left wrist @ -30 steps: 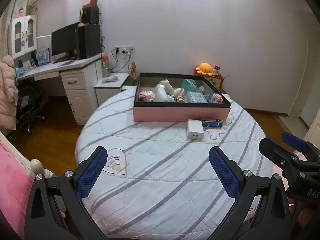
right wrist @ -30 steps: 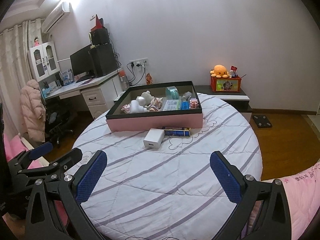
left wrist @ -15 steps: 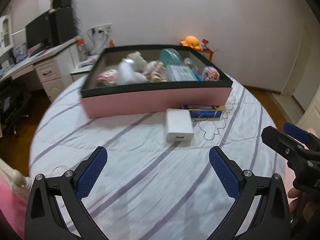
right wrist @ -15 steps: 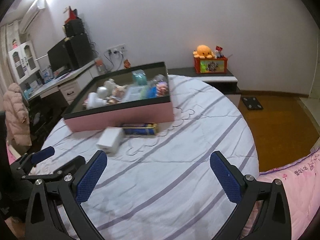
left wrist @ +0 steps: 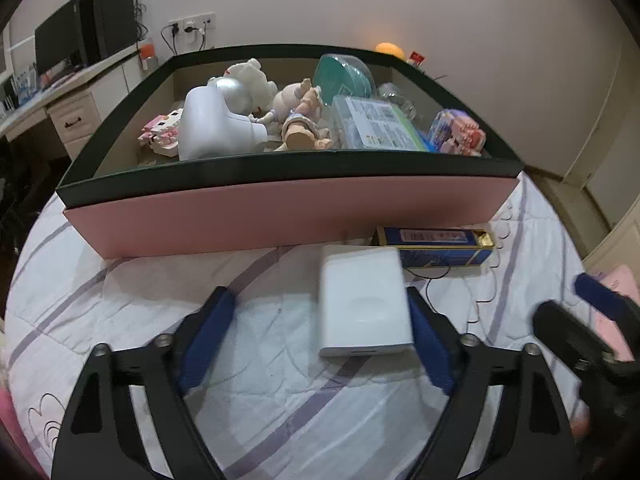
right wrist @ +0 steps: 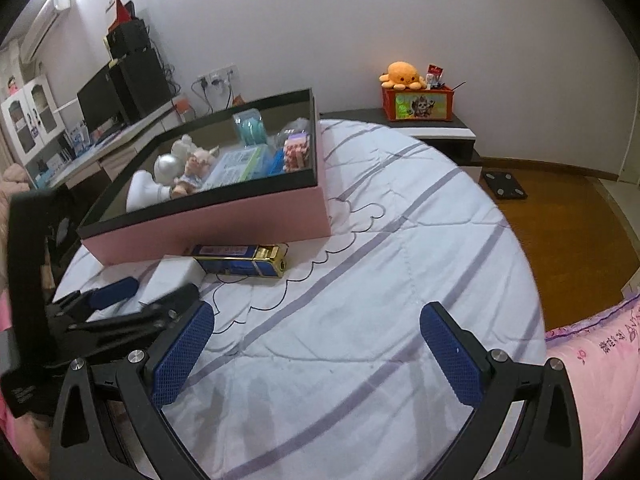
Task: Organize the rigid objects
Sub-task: 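Grasp the white charger with the left gripper while the right grasps the blue-gold box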
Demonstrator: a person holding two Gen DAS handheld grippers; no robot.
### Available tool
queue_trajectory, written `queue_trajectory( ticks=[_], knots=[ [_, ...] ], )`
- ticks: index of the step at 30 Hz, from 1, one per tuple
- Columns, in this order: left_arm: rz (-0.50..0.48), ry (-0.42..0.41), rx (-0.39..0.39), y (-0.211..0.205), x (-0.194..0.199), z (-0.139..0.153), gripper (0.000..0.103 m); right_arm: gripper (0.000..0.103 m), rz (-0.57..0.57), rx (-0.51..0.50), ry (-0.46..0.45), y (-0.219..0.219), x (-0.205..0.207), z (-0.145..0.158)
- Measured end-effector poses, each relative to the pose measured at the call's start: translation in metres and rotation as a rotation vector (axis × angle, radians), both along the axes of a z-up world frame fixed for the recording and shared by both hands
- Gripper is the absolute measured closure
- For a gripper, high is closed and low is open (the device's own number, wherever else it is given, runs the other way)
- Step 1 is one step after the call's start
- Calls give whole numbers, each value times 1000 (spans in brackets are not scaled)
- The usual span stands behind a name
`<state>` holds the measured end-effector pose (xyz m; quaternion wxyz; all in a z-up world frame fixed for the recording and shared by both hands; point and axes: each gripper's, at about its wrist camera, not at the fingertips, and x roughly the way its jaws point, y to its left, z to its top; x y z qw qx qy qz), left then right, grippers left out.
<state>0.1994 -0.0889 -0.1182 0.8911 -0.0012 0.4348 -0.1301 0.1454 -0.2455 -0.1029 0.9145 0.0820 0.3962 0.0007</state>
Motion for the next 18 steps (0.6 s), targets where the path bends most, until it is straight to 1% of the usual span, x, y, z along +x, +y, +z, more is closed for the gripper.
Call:
queue_trajectory(
  ticks=[1,3,4,5,6,12,14,16,18],
  knots=[
    [-3,-4,1,1,-1,0,29,0,5,-1,5,2,2,-1],
    [-15,-12,-1,3,-7,1,45,0,19,-8,17,10,8,-3],
    [-15,-15,-3,5,-9,2,50,0,24,-14,24,14,12,-4],
    [-10,-14,-15,11,-10,3,59,0,27,-19,30,17,15,-5],
    [-3,-13,-21,16,-12,3,61,0,30,-21,32,20,19,-5],
    [82,-35,-39,57,-21,5,61,0,38,-8,61,38,43,-10],
    [104,-34,-57,69,-21,4,61,0,41,-7,77,45,51,-14],
    [117,-28,-89,80,-21,2,61,0,32,-28,93,53,60,-19],
    [118,-26,-107,84,-20,1,61,0,14,-84,102,62,69,-24]
  ],
)
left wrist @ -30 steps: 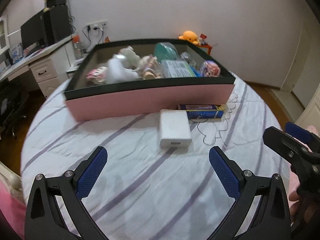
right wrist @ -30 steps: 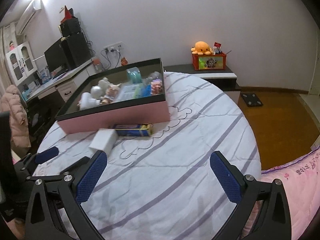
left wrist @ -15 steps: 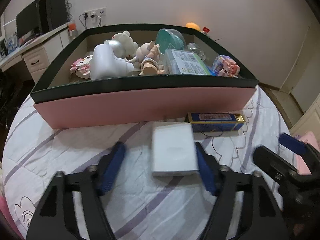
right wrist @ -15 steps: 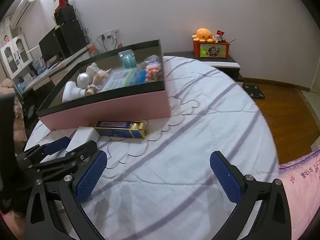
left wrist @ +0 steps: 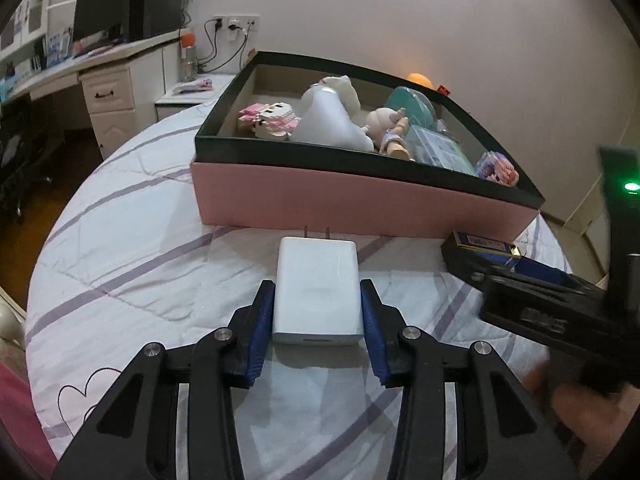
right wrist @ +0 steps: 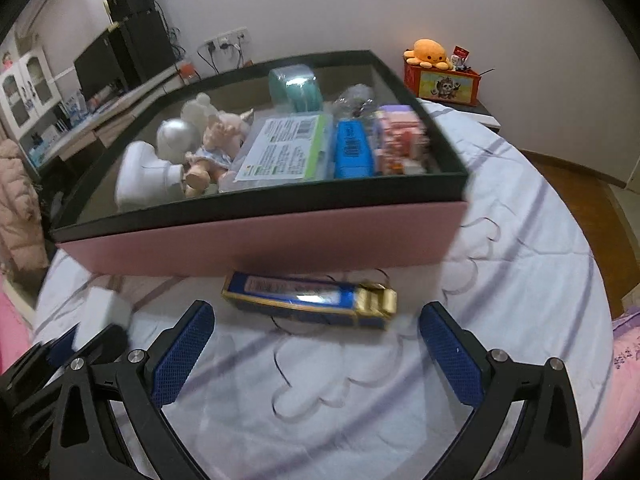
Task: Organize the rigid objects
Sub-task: 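Grasp the white charger with the left gripper while the right grasps the blue-gold box, then carry the charger and blue-gold box into the tray while both grippers release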
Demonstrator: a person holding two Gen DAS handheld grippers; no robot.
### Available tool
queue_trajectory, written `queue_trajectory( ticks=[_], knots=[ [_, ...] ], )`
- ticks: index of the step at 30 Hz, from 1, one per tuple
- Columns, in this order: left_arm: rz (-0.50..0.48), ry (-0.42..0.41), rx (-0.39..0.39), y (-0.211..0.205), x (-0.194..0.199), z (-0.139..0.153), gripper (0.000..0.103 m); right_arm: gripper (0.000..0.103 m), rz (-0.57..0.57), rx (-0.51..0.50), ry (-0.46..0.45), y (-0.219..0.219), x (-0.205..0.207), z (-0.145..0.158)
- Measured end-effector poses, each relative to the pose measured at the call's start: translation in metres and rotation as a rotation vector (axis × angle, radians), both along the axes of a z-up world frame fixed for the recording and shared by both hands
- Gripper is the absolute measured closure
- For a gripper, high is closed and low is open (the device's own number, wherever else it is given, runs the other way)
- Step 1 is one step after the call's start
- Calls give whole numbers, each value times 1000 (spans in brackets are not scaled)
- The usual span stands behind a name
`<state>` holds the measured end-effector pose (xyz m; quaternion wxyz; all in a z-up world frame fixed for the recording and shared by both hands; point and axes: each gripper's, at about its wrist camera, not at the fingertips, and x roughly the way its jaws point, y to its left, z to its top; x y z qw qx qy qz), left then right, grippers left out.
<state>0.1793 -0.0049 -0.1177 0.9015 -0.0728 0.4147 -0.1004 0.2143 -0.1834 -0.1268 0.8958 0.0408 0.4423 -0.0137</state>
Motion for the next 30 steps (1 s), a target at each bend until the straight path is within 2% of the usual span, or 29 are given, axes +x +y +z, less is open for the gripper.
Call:
queue_trajectory(
  ticks=[3,5,6,19,24,30],
  knots=[
    [-1,0,-14,0,1,0,61,0,12,-49,8,8,6,-2],
    [-1,1,-32,1,3,-1,61,8,28,-47,-7,8,1,0],
    [-1,1,-39,2,3,0,61,19,29,-52,-17,8,-2,1],
    [-6,-28,-37,4,-6,8,61,19,133,34,-91,10,-58,28],
    [-5,-59,-22,11,-5,23,61,19,163,51,-148,11,-67,56],
    [-5,-121,-18,22,11,57,61,19,183,42,-212,10,-54,88]
  ],
)
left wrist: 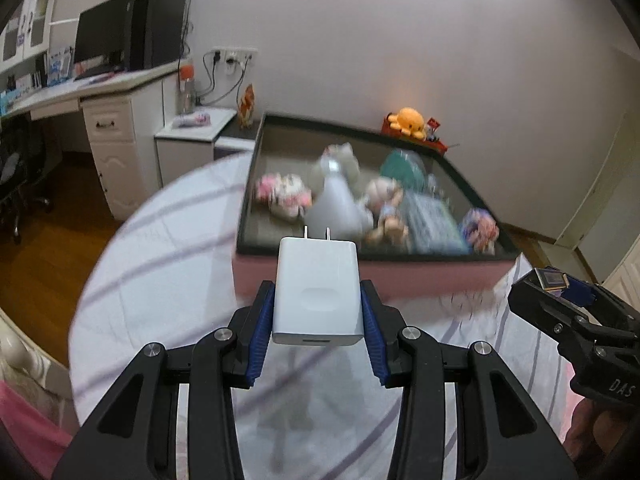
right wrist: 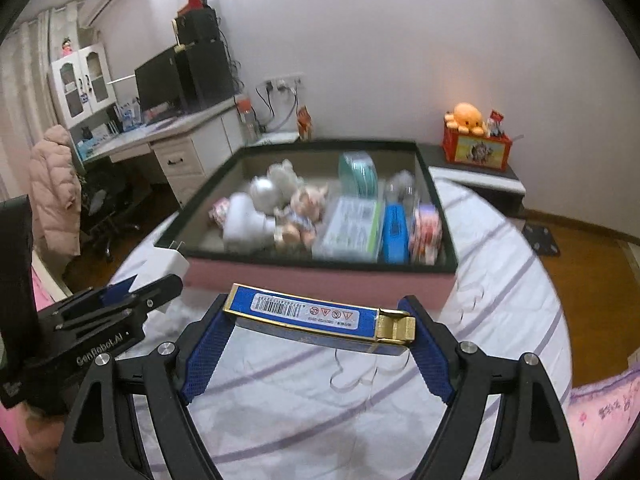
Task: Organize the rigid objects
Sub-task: 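Carry the charger and blue-gold box into the tray while both grippers release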
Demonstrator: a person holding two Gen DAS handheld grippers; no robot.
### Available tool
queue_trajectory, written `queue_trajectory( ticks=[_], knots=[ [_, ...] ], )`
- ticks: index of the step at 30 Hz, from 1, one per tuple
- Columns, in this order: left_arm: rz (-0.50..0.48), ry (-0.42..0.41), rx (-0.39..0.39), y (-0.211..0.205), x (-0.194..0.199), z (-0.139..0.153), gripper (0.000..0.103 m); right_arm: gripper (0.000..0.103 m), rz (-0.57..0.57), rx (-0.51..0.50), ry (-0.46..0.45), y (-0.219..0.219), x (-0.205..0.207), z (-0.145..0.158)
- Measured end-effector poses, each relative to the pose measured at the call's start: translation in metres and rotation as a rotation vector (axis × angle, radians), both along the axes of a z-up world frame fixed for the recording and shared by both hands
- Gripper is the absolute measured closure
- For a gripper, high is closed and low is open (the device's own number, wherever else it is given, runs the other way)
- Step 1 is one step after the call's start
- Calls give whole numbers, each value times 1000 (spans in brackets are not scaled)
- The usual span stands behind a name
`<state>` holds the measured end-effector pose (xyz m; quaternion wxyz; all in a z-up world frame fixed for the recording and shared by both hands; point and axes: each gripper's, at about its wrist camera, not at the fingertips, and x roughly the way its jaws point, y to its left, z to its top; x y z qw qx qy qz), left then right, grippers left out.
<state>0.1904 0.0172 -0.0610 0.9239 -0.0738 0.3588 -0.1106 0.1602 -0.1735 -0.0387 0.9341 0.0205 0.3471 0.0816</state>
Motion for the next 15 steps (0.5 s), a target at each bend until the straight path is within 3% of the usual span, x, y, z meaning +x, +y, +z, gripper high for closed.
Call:
queue_trajectory(
  ticks=[9,15],
  knots=[
    [-8,-53,2,-2,59,47,61,19,-5,60,-50,-17,59,43],
    [-33,-16,-6,-23,112,51,61,19,-19,97,-7,-21,112,40]
  ],
)
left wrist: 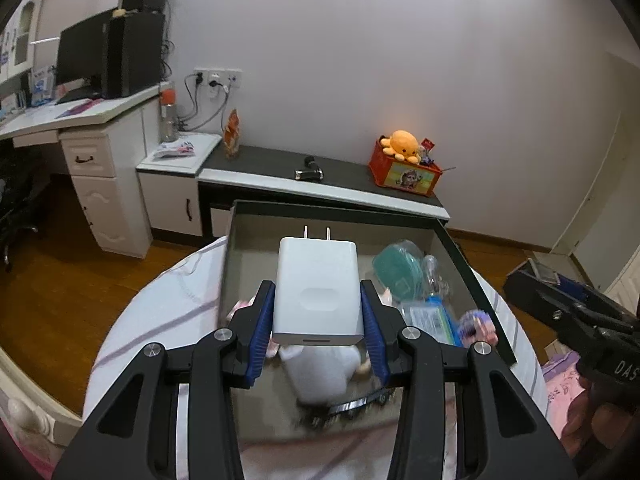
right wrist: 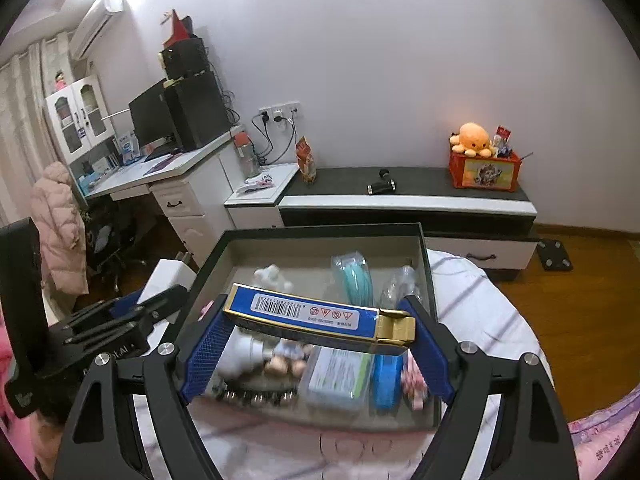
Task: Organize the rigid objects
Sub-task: 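Carry the charger and blue-gold box into the tray while both grippers release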
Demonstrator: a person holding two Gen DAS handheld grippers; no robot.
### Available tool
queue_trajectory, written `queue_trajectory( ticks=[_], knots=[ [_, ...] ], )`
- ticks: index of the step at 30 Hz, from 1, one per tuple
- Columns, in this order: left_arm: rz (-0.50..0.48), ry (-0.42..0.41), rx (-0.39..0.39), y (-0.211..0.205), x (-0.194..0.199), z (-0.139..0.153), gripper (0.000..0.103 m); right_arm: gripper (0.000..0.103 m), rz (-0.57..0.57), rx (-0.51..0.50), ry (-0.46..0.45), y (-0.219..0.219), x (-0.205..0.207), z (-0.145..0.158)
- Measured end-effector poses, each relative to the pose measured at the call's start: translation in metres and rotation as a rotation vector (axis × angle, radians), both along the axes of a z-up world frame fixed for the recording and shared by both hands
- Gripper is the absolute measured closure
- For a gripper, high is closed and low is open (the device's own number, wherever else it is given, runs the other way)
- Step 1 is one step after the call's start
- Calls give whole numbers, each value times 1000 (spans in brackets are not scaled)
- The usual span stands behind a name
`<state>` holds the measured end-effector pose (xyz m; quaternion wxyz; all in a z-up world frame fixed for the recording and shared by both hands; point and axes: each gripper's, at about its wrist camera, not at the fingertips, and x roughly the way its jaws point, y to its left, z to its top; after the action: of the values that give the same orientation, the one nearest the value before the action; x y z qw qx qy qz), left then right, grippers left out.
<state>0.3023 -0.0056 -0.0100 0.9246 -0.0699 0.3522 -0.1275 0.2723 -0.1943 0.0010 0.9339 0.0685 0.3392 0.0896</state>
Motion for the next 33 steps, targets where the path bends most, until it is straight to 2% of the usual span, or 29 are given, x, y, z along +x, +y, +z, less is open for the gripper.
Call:
queue_trajectory(
  ticks=[4,11,14,16,17,18,20,23,24,27,33],
  knots=[
    [-15,40,25,-18,26,-13,61,19,-28,51,54,-7,30,-21],
    [-23,117,56,-32,46,-45,61,19,-39,87,123,-9,50,-52],
    [-9,125,77,-32,48,-53,59,18,-42,100,145,-9,56,-60],
    [5,117,93,-29,46,-51,47,17,-39,105,157,-8,58,-63],
    [12,108,99,-28,43,-49,28,17,-42,106,159,-9,58,-64],
    [19,97,106,-27,40,-47,10,12,-50,105,162,-9,58,-65],
    [42,47,122,-23,30,-38,1,8,-51,120,168,-11,57,-65],
    [40,15,132,-18,20,-28,0,6,-48,136,162,-11,52,-59],
    [41,13,138,-16,18,-26,0,0,-42,150,147,-12,48,-55],
    [57,-3,153,-10,4,-19,0,0,-37,171,105,-13,33,-41],
    [74,-52,156,3,-40,1,0,0,-31,121,32,-7,-22,-14]
  ],
)
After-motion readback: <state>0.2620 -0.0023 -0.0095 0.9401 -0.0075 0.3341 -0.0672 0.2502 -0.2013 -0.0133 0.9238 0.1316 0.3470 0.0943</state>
